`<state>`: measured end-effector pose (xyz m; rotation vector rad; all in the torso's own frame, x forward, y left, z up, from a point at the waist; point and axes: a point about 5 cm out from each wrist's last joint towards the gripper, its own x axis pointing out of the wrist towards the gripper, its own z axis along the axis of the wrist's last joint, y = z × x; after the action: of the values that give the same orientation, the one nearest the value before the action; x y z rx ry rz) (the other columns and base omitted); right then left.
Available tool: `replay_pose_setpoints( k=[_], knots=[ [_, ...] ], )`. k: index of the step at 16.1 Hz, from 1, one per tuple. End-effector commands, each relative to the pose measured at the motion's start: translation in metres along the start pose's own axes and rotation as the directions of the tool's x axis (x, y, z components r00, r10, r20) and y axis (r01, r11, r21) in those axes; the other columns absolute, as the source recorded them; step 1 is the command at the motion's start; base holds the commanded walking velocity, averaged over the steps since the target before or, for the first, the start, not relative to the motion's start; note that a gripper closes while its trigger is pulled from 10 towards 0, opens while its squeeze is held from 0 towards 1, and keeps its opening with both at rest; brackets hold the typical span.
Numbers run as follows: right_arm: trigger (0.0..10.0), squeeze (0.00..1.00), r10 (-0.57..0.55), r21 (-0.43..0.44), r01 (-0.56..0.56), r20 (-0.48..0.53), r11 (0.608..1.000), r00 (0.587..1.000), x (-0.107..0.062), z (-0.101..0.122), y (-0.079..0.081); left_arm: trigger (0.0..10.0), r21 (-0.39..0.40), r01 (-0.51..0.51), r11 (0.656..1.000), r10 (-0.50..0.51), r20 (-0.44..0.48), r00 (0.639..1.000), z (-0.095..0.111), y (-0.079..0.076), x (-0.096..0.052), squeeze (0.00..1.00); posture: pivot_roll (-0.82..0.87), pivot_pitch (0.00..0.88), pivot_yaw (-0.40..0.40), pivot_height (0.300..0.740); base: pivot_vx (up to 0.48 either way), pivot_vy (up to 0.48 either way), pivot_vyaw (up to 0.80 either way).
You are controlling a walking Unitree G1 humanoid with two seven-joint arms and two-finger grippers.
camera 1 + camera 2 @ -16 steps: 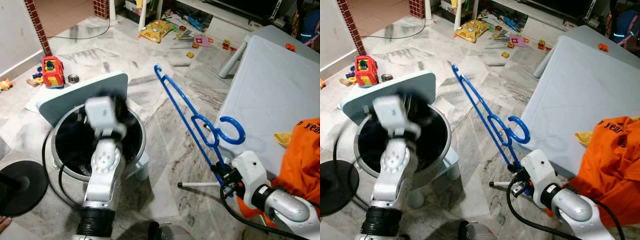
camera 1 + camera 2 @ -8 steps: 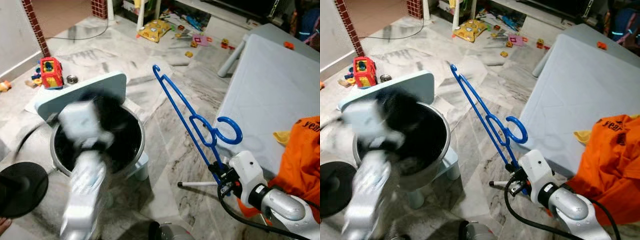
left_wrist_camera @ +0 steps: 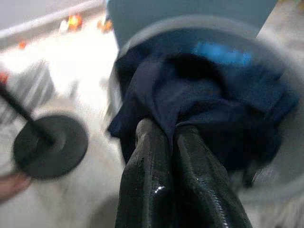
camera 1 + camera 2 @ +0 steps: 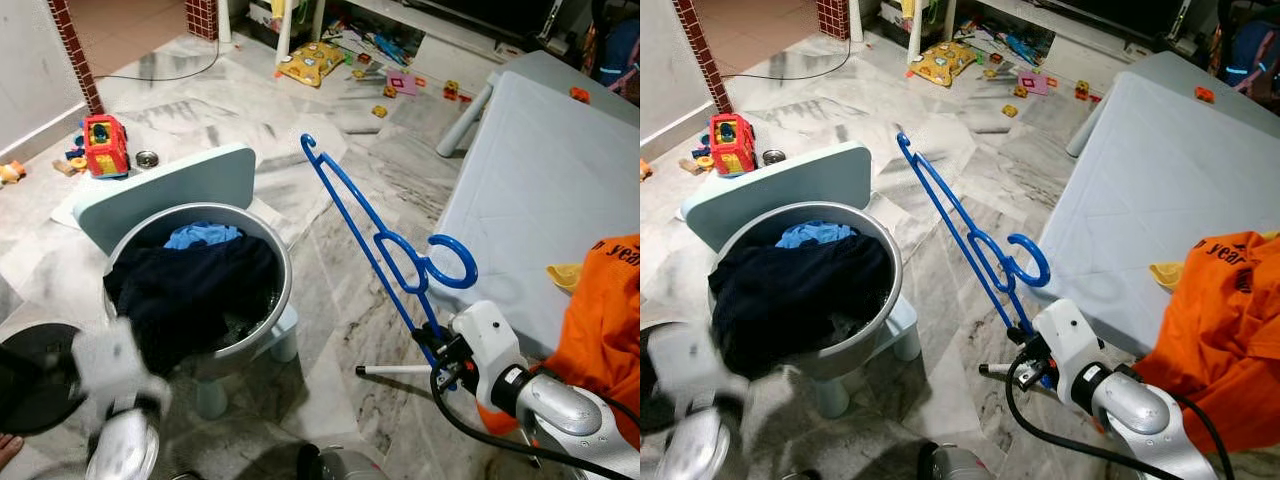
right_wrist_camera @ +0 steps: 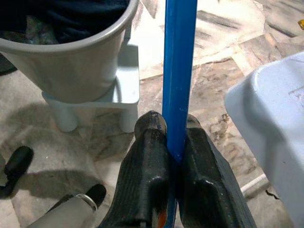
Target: Hang hanger
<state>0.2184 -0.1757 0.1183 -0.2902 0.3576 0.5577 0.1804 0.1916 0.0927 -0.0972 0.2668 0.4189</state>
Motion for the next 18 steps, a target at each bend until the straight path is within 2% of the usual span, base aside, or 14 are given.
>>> replay_pose_setpoints(
  k=[1, 4, 7, 10, 13, 16, 18],
  knots=[
    [10.0, 0.0, -0.005, -0.006, 0.005, -0.006, 1.0, 1.0, -0.001, -0.002, -0.001, 0.0, -0.081, -0.054, 0.995, 0.048, -0.069, 0.996, -0.007, -0.002, -0.007, 0.0, -0.27, 0.171, -0.181, 0.74, 0.0, 0.0, 0.0],
    [10.0, 0.0, 0.008, -0.019, -0.008, -0.005, 1.0, 1.0, 0.001, -0.003, 0.0, 0.0, -0.038, -0.13, 0.991, 0.121, -0.19, 0.974, -0.028, 0.018, -0.02, 0.0, -0.26, 0.165, -0.179, 0.74, 0.0, 0.0, 0.0],
    [10.0, 0.0, 0.005, -0.02, -0.005, -0.001, 1.0, 1.0, 0.004, -0.002, -0.001, 0.0, 0.014, -0.153, 0.988, 0.152, -0.219, 0.964, -0.035, 0.03, -0.022, 0.0, -0.26, 0.16, -0.178, 0.74, 0.0, 0.0, 0.0],
    [10.0, 0.0, 0.013, -0.021, -0.012, 0.004, 1.0, 1.0, 0.006, -0.002, 0.002, 0.0, 0.037, -0.135, 0.99, 0.139, -0.215, 0.967, -0.037, 0.028, -0.018, 0.0, -0.26, 0.155, -0.177, 0.74, 0.0, 0.0, 0.0],
    [10.0, 0.0, 0.011, -0.025, -0.011, 0.003, 1.0, 1.0, 0.005, -0.002, 0.001, 0.0, 0.049, -0.121, 0.991, 0.129, -0.234, 0.964, -0.039, 0.026, -0.021, 0.0, -0.26, 0.154, -0.176, 0.74, 0.0, 0.0, 0.0],
    [10.0, 0.0, 0.01, -0.027, -0.01, 0.005, 1.0, 1.0, 0.007, -0.002, 0.0, 0.0, 0.118, -0.062, 0.991, 0.091, -0.261, 0.961, -0.046, 0.023, -0.038, 0.0, -0.25, 0.154, -0.174, 0.74, 0.0, 0.0, 0.0],
    [10.0, 0.0, 0.015, -0.026, -0.015, 0.007, 1.0, 1.0, 0.008, -0.002, 0.001, 0.0, 0.121, -0.045, 0.992, 0.068, -0.193, 0.979, -0.04, 0.022, -0.037, 0.0, -0.24, 0.152, -0.176, 0.74, 0.0, 0.0, 0.0]
  ],
)
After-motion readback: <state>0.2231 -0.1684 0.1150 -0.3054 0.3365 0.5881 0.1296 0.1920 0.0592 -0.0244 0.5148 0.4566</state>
